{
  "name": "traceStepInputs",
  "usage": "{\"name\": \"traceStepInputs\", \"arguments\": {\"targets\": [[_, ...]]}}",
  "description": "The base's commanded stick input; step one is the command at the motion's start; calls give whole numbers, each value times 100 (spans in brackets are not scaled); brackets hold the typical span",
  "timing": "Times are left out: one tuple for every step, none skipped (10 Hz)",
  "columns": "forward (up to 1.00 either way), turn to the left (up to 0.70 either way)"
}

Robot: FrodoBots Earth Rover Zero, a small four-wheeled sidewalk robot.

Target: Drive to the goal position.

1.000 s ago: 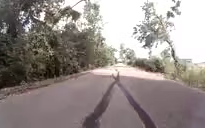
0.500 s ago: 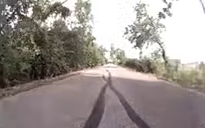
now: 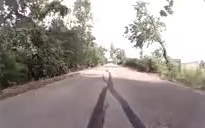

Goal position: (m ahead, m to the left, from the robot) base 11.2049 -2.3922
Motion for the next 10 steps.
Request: {"name": "traceStepInputs", "arguments": {"targets": [[70,0],[70,0],[70,0],[70,0],[70,0],[70,0],[70,0],[70,0],[70,0],[70,0]]}}
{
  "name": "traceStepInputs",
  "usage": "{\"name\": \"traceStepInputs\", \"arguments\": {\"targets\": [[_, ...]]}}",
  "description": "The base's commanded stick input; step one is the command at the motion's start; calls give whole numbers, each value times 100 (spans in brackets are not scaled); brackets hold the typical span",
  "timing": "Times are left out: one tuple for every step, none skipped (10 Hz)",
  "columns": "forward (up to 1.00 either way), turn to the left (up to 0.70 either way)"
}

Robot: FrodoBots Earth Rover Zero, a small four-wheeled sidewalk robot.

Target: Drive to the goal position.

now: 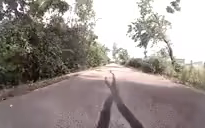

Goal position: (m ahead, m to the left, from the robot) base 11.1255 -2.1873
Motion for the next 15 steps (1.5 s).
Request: {"name": "traceStepInputs", "arguments": {"targets": [[70,0],[70,0],[70,0],[70,0],[70,0],[70,0],[70,0],[70,0],[70,-5],[70,-16],[70,-28],[70,-35],[70,-35],[70,-35],[70,-34]]}}
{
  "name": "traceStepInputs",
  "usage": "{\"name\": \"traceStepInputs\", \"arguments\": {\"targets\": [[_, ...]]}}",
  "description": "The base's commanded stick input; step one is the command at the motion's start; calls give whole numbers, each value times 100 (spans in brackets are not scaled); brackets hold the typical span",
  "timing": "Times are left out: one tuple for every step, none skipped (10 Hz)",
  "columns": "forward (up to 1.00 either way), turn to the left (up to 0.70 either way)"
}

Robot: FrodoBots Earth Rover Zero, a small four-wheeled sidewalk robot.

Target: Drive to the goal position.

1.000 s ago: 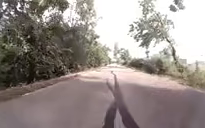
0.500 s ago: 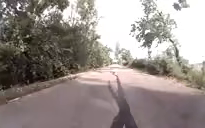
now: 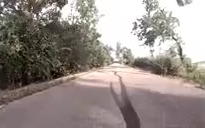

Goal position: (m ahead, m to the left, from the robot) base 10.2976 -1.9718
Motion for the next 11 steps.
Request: {"name": "traceStepInputs", "arguments": {"targets": [[70,-20],[70,-6],[70,0],[70,0],[70,0],[70,0],[70,0],[70,0],[70,0],[70,0],[70,0]]}}
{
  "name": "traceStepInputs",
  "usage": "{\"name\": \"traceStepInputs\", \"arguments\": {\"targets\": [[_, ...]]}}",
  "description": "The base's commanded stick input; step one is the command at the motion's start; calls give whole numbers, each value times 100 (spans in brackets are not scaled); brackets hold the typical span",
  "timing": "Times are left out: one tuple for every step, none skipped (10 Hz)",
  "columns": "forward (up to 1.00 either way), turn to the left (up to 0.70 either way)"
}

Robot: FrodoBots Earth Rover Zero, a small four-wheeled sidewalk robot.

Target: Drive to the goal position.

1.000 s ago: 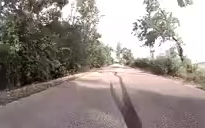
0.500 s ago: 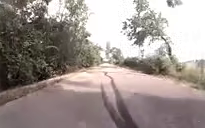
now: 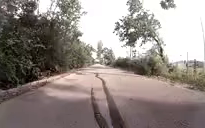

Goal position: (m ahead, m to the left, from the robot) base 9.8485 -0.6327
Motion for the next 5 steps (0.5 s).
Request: {"name": "traceStepInputs", "arguments": {"targets": [[70,0],[70,0],[70,0],[70,0],[70,0]]}}
